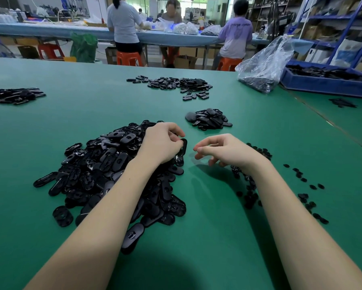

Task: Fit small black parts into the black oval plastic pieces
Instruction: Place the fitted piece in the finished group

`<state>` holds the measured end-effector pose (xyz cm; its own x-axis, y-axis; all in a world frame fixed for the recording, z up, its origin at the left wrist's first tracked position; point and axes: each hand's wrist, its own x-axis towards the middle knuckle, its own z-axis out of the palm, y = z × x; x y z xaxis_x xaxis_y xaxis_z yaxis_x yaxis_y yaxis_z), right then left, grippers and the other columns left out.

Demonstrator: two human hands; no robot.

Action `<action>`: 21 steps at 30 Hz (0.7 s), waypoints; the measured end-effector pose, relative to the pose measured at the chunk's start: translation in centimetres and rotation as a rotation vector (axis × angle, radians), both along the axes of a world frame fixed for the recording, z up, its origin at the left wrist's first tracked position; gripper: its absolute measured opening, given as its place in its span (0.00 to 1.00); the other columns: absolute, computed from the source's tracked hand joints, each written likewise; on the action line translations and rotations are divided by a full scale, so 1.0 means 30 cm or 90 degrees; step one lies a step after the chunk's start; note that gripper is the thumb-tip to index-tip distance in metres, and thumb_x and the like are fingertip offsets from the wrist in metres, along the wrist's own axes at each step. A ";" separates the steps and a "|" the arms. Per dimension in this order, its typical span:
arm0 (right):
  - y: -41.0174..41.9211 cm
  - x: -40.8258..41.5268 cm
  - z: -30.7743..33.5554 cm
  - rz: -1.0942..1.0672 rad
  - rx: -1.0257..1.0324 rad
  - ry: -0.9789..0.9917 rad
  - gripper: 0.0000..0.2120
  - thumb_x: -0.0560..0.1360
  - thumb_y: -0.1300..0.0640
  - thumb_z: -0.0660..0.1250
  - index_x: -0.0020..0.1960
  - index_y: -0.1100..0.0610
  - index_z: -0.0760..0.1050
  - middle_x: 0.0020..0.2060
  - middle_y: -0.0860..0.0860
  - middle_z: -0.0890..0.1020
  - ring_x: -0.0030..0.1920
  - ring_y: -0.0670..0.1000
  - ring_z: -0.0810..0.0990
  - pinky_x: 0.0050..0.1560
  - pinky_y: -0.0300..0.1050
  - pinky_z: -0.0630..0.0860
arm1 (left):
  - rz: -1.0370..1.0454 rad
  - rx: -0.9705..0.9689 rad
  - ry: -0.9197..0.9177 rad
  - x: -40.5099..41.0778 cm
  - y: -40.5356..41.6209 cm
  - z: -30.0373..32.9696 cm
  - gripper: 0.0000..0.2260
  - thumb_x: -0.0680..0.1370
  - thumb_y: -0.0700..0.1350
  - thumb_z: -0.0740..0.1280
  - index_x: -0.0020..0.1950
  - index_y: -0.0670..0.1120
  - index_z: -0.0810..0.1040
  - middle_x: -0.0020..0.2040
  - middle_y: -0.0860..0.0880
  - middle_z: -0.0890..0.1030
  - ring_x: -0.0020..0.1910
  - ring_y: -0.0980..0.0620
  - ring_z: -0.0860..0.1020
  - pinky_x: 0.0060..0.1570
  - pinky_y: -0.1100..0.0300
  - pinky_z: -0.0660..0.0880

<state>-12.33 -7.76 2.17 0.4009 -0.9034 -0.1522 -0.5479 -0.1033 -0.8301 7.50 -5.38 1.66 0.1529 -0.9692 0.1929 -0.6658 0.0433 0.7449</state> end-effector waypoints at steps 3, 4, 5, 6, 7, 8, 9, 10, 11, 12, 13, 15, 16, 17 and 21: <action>-0.001 -0.002 0.000 -0.007 0.003 0.002 0.06 0.80 0.49 0.69 0.54 0.47 0.83 0.45 0.41 0.88 0.34 0.42 0.80 0.36 0.38 0.72 | -0.050 0.040 0.134 -0.007 0.003 0.010 0.09 0.74 0.39 0.70 0.45 0.53 0.85 0.41 0.50 0.86 0.39 0.55 0.82 0.46 0.65 0.79; -0.002 -0.004 0.001 -0.007 0.011 -0.009 0.07 0.79 0.48 0.70 0.54 0.47 0.83 0.46 0.42 0.88 0.34 0.42 0.80 0.37 0.38 0.72 | -0.081 0.057 0.206 -0.013 0.007 0.014 0.08 0.75 0.37 0.70 0.45 0.50 0.85 0.42 0.46 0.86 0.39 0.53 0.82 0.49 0.58 0.82; -0.002 -0.008 0.003 -0.006 0.020 -0.024 0.07 0.79 0.47 0.70 0.55 0.47 0.83 0.46 0.42 0.88 0.34 0.42 0.80 0.37 0.38 0.72 | -0.109 0.060 0.261 -0.020 0.011 0.017 0.08 0.75 0.34 0.71 0.45 0.47 0.84 0.41 0.44 0.86 0.38 0.52 0.82 0.50 0.55 0.82; -0.003 -0.013 0.005 -0.006 0.028 -0.041 0.08 0.78 0.46 0.71 0.55 0.47 0.83 0.47 0.43 0.88 0.33 0.42 0.79 0.36 0.37 0.71 | -0.129 0.052 0.287 -0.024 0.012 0.019 0.07 0.75 0.33 0.72 0.45 0.45 0.83 0.41 0.45 0.86 0.38 0.52 0.82 0.49 0.57 0.81; -0.005 -0.018 0.007 -0.011 0.031 -0.062 0.08 0.77 0.47 0.72 0.55 0.48 0.83 0.46 0.44 0.88 0.33 0.42 0.77 0.35 0.36 0.70 | -0.141 0.043 0.291 -0.027 0.011 0.019 0.07 0.74 0.34 0.73 0.45 0.46 0.83 0.41 0.46 0.85 0.39 0.54 0.82 0.49 0.59 0.80; -0.007 -0.026 0.009 -0.021 0.028 -0.084 0.08 0.76 0.49 0.74 0.55 0.48 0.84 0.45 0.44 0.88 0.32 0.43 0.76 0.33 0.35 0.69 | -0.150 0.039 0.291 -0.030 0.009 0.019 0.07 0.74 0.34 0.74 0.44 0.46 0.83 0.41 0.48 0.85 0.39 0.55 0.82 0.49 0.62 0.79; -0.011 -0.035 0.010 -0.036 0.018 -0.103 0.08 0.75 0.51 0.76 0.54 0.49 0.85 0.43 0.43 0.87 0.32 0.43 0.75 0.32 0.34 0.69 | -0.159 0.044 0.292 -0.033 0.008 0.020 0.07 0.74 0.35 0.74 0.45 0.47 0.83 0.42 0.49 0.86 0.40 0.56 0.82 0.49 0.63 0.78; -0.015 -0.043 0.011 -0.053 0.000 -0.116 0.08 0.74 0.52 0.77 0.52 0.49 0.85 0.39 0.43 0.85 0.32 0.44 0.74 0.31 0.35 0.68 | -0.168 0.060 0.301 -0.034 0.008 0.021 0.08 0.74 0.35 0.74 0.45 0.48 0.83 0.43 0.50 0.86 0.42 0.56 0.82 0.50 0.64 0.78; -0.017 -0.051 0.013 -0.067 -0.019 -0.124 0.07 0.73 0.54 0.78 0.51 0.50 0.86 0.37 0.44 0.83 0.31 0.45 0.74 0.32 0.37 0.68 | -0.181 0.088 0.321 -0.036 0.007 0.020 0.08 0.74 0.35 0.74 0.47 0.47 0.83 0.45 0.49 0.86 0.44 0.55 0.83 0.52 0.63 0.78; -0.017 -0.058 0.018 -0.074 -0.038 -0.129 0.07 0.73 0.57 0.78 0.51 0.51 0.86 0.35 0.46 0.82 0.31 0.45 0.74 0.34 0.39 0.68 | -0.197 0.120 0.360 -0.038 0.007 0.019 0.07 0.74 0.35 0.74 0.48 0.46 0.84 0.46 0.48 0.87 0.46 0.53 0.84 0.54 0.62 0.79; -0.016 -0.063 0.025 -0.073 -0.054 -0.131 0.07 0.73 0.59 0.78 0.50 0.52 0.86 0.35 0.47 0.82 0.31 0.46 0.74 0.36 0.42 0.69 | -0.215 0.150 0.411 -0.043 0.009 0.018 0.07 0.75 0.35 0.74 0.49 0.45 0.83 0.47 0.45 0.87 0.48 0.50 0.85 0.57 0.60 0.80; -0.008 -0.069 0.046 -0.046 -0.083 -0.116 0.06 0.74 0.61 0.77 0.50 0.53 0.86 0.34 0.46 0.83 0.30 0.46 0.76 0.38 0.44 0.71 | -0.233 0.178 0.491 -0.056 0.010 0.013 0.06 0.75 0.35 0.74 0.51 0.41 0.82 0.46 0.43 0.86 0.47 0.47 0.86 0.57 0.60 0.80; -0.002 -0.071 0.059 -0.027 -0.097 -0.098 0.06 0.74 0.60 0.76 0.50 0.53 0.86 0.34 0.45 0.83 0.30 0.47 0.77 0.37 0.42 0.72 | -0.227 0.178 0.503 -0.062 0.009 0.010 0.05 0.76 0.35 0.74 0.51 0.40 0.82 0.45 0.42 0.86 0.46 0.48 0.86 0.55 0.61 0.80; 0.002 -0.073 0.072 -0.014 -0.108 -0.078 0.06 0.75 0.60 0.76 0.50 0.53 0.86 0.33 0.44 0.83 0.30 0.47 0.78 0.35 0.39 0.73 | -0.217 0.174 0.504 -0.069 0.010 0.008 0.05 0.76 0.35 0.73 0.50 0.40 0.82 0.44 0.42 0.86 0.45 0.48 0.86 0.54 0.62 0.80; 0.012 -0.087 0.117 0.004 -0.101 0.017 0.06 0.75 0.57 0.77 0.50 0.49 0.85 0.37 0.44 0.86 0.31 0.47 0.81 0.32 0.32 0.71 | -0.160 0.136 0.453 -0.078 0.010 0.001 0.04 0.76 0.35 0.72 0.48 0.42 0.83 0.42 0.42 0.86 0.42 0.49 0.86 0.47 0.63 0.81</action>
